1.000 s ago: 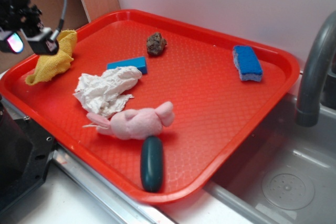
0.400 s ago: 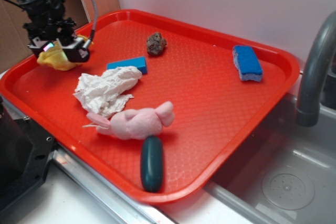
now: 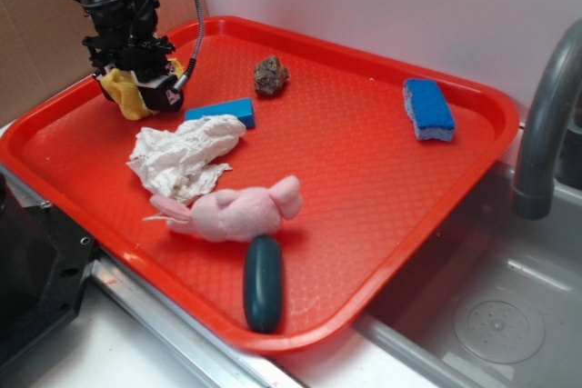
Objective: Grab the yellow cloth.
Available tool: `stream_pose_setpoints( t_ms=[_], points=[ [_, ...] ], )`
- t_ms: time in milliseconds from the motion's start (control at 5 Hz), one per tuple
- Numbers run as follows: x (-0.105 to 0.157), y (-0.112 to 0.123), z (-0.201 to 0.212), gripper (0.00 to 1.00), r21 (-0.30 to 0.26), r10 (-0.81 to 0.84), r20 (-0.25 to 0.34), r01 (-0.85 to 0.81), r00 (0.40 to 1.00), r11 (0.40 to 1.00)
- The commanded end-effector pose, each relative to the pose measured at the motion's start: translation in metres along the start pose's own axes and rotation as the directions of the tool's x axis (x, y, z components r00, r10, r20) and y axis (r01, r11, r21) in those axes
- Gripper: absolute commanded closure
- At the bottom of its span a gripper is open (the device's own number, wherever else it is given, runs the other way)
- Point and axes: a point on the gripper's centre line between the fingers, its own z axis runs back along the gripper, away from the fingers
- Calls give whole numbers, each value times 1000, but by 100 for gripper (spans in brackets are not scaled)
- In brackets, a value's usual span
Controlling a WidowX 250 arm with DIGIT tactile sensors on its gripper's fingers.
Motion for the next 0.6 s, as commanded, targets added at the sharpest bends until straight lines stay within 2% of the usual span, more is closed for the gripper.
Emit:
stream_pose_setpoints(
  t_ms=[0,200,400],
  points=[
    [-34,-10,104,100,29,131,31,-132,991,991],
    [-49,-24,150,100,22,63,34,-64,997,998],
    [-42,-66,170,100,52,-130,20,129,991,990]
  ],
)
